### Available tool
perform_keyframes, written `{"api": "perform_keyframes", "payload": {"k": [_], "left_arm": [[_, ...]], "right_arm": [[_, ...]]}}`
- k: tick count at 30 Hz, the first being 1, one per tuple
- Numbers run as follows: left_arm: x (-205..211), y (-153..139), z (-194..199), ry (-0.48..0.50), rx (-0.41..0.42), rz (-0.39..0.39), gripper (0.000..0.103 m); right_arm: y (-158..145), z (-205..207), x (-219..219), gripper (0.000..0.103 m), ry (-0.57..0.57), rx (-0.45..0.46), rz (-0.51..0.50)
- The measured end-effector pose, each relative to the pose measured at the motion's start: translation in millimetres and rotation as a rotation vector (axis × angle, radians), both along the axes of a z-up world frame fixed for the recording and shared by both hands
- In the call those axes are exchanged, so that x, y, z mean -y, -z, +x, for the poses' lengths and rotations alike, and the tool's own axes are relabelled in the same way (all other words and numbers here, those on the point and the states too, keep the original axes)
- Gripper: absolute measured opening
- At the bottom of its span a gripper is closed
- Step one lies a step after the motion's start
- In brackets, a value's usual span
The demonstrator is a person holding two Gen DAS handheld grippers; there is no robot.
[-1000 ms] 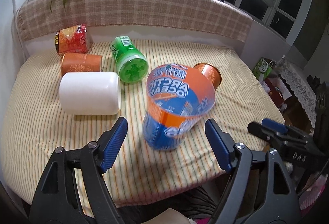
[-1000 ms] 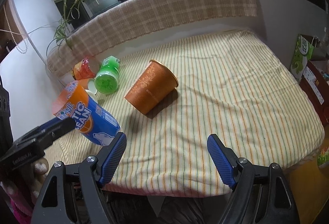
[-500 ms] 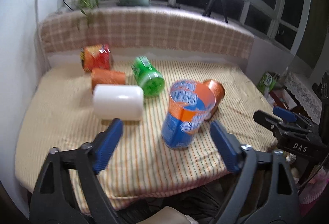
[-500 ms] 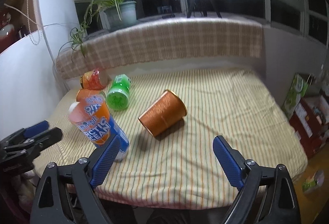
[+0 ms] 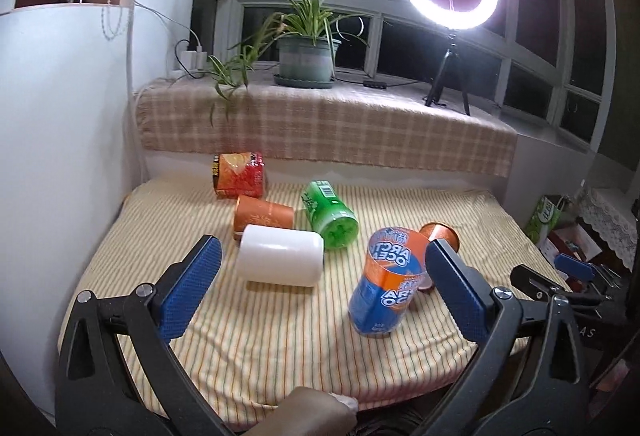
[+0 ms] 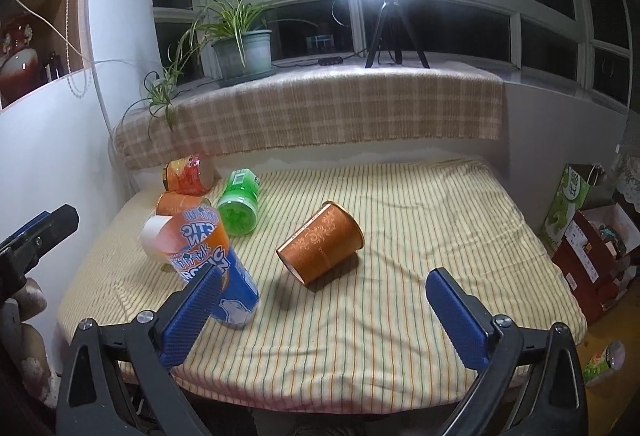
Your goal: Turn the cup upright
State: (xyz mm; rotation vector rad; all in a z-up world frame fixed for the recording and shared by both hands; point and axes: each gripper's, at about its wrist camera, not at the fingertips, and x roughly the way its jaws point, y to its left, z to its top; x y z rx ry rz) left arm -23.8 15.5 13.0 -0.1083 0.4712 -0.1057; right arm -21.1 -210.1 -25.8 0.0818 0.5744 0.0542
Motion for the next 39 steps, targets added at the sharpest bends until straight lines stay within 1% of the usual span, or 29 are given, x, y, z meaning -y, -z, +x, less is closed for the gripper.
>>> {"api": "perform_keyframes", "payload": {"k": [12,25,39], "left_arm": [[3.1,-4.7,-12.1,-0.016,0.03,0.028,0.103],[4.1,-4.9,-13.2,-0.018,0.026,0.026,0.103],[4.6,-4.2,-13.8,-0.02,0.02,0.03,0.103]], "right_arm": [[-0.9,-4.5,1.5,0.103,0.01,0.012,0.009],[1.2,-2.4,4.3,0.103,0.013,-0.007,0.032],[4.6,1.2,4.3,0.103,0.015,-0.017,0.036]]}}
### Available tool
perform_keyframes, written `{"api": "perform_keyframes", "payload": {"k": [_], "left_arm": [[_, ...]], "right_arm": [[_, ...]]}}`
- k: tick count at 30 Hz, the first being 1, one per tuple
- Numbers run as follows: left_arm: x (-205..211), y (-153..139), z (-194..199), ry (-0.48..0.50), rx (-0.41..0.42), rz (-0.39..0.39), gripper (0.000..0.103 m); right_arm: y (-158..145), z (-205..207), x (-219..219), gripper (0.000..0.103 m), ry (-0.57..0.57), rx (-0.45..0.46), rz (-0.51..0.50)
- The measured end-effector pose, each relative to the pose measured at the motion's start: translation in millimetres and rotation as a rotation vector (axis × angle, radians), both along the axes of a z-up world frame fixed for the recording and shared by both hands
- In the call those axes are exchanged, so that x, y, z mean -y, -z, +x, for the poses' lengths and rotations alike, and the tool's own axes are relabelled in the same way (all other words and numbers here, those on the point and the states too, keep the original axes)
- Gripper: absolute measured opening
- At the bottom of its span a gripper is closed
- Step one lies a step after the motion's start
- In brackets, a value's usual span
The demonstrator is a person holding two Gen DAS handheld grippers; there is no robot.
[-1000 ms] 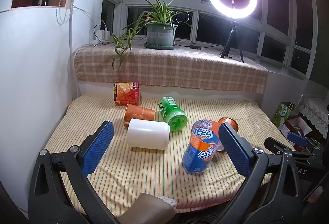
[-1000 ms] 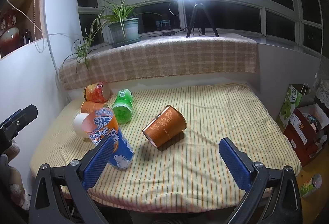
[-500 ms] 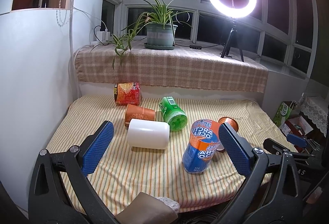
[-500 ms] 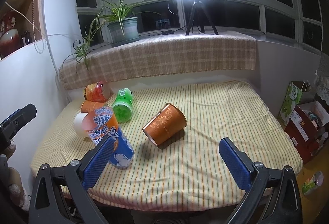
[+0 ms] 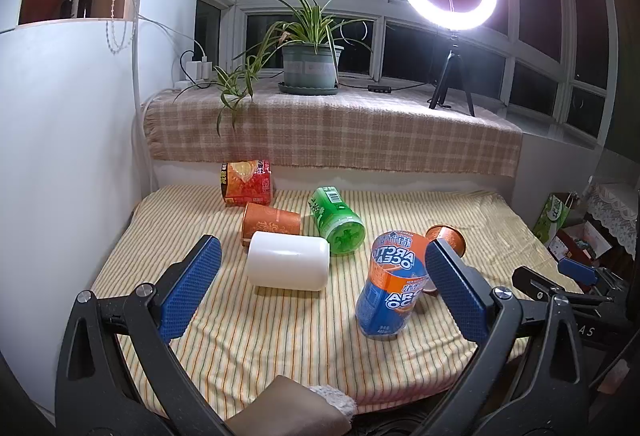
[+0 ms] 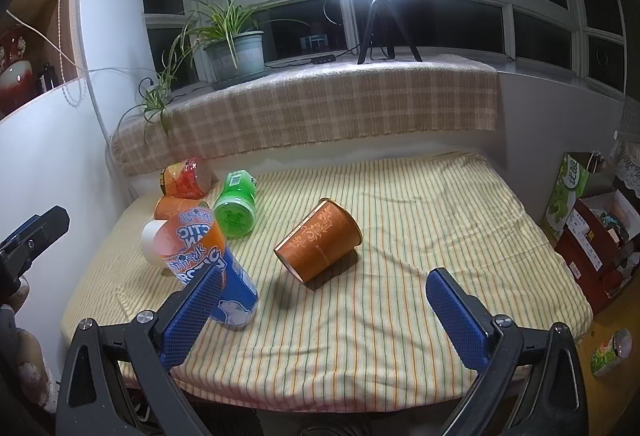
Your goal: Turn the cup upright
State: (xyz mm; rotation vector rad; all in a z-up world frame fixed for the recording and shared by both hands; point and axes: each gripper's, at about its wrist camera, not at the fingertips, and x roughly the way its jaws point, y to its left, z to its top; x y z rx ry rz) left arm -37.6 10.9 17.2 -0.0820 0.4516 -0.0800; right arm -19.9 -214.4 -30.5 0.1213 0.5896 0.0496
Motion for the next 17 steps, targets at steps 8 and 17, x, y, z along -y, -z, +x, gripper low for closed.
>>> {"api": "perform_keyframes", "payload": {"k": [8,17], "left_arm": [[0.5,-0.2,-0.3,0.0,0.007,0.003,0.103],[-8.0,3.3,2.9,-0.008,0.021,0.026,0.103]], "right_arm": [[5.0,4.9,1.3,0.103,0.0,-0.013,0.014],[5.9,6.3,1.0,0.103,-0.001,-0.019,0.016]]}}
